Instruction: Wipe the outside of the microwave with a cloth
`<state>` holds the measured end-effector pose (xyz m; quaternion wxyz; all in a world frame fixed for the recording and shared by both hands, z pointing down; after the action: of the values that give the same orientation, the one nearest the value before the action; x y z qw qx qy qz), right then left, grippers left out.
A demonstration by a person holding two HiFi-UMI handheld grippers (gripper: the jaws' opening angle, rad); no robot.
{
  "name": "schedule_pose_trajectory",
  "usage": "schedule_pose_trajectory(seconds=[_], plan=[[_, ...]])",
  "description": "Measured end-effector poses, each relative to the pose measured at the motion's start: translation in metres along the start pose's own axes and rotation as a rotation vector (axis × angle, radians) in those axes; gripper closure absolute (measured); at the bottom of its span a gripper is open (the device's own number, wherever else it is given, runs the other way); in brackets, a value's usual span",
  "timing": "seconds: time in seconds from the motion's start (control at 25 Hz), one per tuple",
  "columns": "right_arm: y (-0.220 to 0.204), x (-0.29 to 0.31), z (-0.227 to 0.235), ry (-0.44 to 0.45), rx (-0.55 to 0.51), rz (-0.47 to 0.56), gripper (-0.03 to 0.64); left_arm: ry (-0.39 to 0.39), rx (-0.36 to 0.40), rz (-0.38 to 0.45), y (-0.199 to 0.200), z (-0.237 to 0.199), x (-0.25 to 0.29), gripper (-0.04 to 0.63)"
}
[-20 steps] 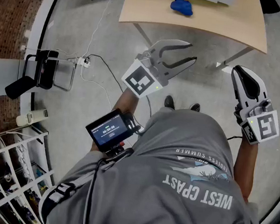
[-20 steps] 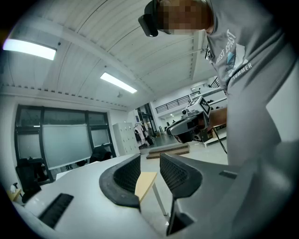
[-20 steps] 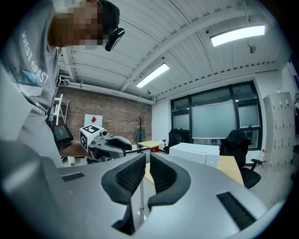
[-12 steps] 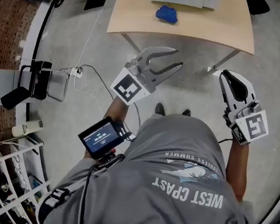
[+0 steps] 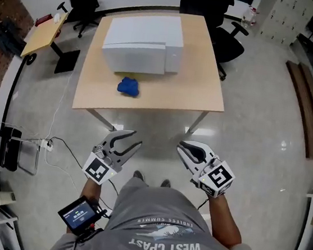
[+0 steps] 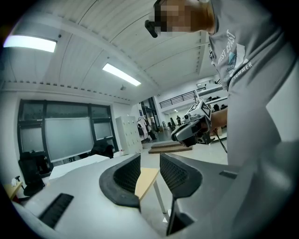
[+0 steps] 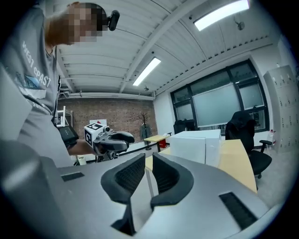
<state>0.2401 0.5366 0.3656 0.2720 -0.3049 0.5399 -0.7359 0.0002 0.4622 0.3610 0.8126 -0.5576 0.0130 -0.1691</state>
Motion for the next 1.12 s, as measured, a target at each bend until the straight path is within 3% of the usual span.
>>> schedule_pose_trajectory(seconds=[0.28,0.6,0.72,0.96,1.12], plan=[[0.016,0.092,0.026,0.078,-0.034,-0.115,0.572,0.083,-0.129,-0.018,-0.041,-0.065,-0.017,0.451],[0.043,0.274,0.092,0.085,-0.098,-0.236,0.549,0.112,-0.179,0.043,-0.116,-0.218,-0.023,0.451],[0.035,0.351,0.119,0.082,-0.105,-0.334,0.493,0.100,-0.192,0.083,-0.139,-0.272,-0.018,0.451],[-0.010,0.468,0.154,0.096,-0.134,-0.563,0.485,0.032,-0.224,0.063,-0.178,-0.328,-0.019,0.451],[-0.042,0.525,0.186,0.113,-0.227,-0.709,0.485,0.074,-0.252,0.038,-0.206,-0.353,-0.024,0.451]])
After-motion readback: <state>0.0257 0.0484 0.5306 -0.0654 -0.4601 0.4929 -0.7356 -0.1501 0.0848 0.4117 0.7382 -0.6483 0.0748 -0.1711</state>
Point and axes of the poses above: the fingertips, and each gripper's own axes: x forward along the fingers, z to its right, y out of its top, the point moved 8 cm from there along -x, backward along the fingers, and after that the axes turned 6 degrees about x, right-handed, at the moved point
